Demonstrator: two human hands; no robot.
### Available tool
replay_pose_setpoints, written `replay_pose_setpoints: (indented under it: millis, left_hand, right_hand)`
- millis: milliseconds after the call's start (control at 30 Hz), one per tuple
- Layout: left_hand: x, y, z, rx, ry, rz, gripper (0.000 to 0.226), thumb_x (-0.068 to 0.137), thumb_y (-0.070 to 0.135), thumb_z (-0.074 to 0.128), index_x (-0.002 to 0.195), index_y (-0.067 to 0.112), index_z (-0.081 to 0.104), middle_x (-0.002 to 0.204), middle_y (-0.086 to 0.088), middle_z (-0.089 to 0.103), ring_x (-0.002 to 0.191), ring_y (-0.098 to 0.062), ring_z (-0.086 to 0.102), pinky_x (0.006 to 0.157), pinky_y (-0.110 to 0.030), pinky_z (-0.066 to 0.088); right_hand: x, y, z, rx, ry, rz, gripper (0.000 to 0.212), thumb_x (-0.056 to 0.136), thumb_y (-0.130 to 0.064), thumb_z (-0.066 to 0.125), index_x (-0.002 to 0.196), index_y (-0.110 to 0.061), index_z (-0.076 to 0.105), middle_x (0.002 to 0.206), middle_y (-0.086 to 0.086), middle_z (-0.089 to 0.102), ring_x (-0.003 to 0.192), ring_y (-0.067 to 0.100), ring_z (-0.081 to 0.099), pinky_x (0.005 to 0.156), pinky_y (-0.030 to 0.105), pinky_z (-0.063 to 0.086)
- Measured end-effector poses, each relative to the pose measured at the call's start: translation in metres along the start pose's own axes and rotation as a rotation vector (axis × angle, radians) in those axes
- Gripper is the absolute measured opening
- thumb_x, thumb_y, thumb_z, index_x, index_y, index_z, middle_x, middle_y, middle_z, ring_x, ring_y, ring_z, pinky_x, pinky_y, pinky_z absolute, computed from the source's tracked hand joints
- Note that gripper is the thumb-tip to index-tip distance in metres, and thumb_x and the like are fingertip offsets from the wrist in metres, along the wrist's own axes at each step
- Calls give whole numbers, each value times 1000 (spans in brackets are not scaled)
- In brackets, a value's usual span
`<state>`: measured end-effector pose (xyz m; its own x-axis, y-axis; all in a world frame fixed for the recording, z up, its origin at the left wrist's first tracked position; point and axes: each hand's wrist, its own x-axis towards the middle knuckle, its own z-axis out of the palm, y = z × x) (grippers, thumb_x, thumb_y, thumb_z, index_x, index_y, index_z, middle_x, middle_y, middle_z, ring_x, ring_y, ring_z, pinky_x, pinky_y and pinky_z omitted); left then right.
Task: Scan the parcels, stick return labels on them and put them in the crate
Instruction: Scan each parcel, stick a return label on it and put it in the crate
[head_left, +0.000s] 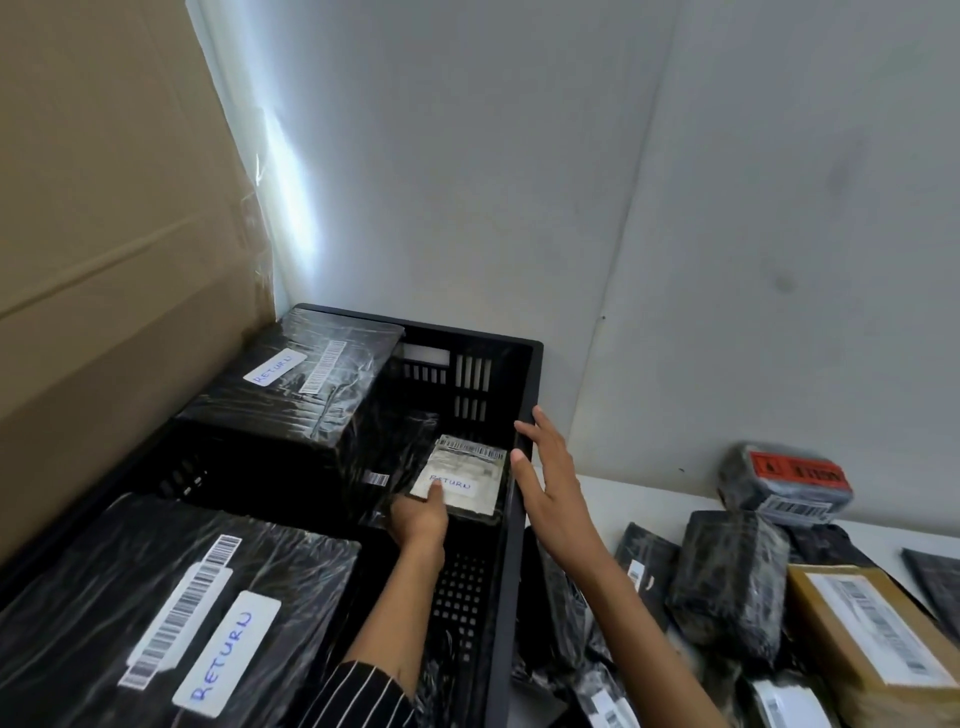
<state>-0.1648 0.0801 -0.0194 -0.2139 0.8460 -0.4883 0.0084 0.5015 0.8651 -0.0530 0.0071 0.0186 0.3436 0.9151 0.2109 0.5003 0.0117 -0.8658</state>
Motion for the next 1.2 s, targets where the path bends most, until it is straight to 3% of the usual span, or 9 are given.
replay_pose_setpoints:
  millis: [133,300,500,633,767,933,1033,1133,1200]
  left_hand:
    - [3,-5,10,-284,-22,-200,47,81,9,72,120,-9,54,121,-25,58,109,-38,58,93,-48,49]
    - [22,-32,18,-328,-103,-425,46,91,22,60,130,-1,46,132,-23,51,117,-41,52,96,-58,44]
    - [27,-36,24,-345,-156,-422,42,97,21,51,133,-1,44,133,-19,50,118,-41,51,95,-56,45]
    - [32,-53,22,-233,-73,-401,48,95,15,54,134,-10,40,135,-25,47,121,-39,50,101,-49,42]
    - [38,-66,24,-261,-71,-371,46,94,16,56,129,-12,44,108,-21,58,91,-33,57,81,-44,50]
    - [50,-58,38,-293,-46,-407,46,92,11,59,130,-10,43,130,-28,50,111,-44,55,88,-53,50]
    - [56,-54,39,-262,-101,-427,40,98,10,47,134,-6,39,136,-26,45,121,-44,48,95,-55,45]
    - [65,-52,34,-281,-209,-469,38,102,19,34,134,1,43,136,-21,48,125,-41,44,102,-57,37]
    - [63,-43,26,-225,-300,-473,39,100,27,36,128,6,51,130,-17,53,125,-39,45,104,-55,33]
  right_hand:
    - [0,-1,0,24,-6,16,36,99,-31,39,135,-30,39,154,-19,16,135,-6,15,116,43,18]
    - [-2,0,3,60,10,29,35,99,-33,38,134,-33,39,153,-21,17,135,-8,16,115,48,21]
    - [-3,0,4,88,-5,56,37,99,-34,37,136,-34,37,152,-25,15,133,-12,16,115,48,22]
    - [-3,1,4,95,-19,59,39,100,-32,36,139,-32,36,152,-28,13,129,-21,13,117,44,20]
    - [-3,2,4,114,-25,62,39,100,-32,36,139,-32,36,151,-29,13,130,-22,13,117,37,20]
    - [-1,4,5,123,-9,49,37,100,-31,37,137,-33,38,152,-27,15,130,-22,14,116,33,19]
    - [0,7,5,110,-2,32,36,100,-30,37,136,-34,38,152,-28,15,130,-22,14,115,32,21]
    - [1,9,6,108,11,16,36,100,-31,37,136,-34,39,152,-27,16,130,-21,15,114,31,21]
    - [0,8,6,116,15,11,36,100,-30,37,136,-33,40,153,-26,17,130,-21,16,112,27,20]
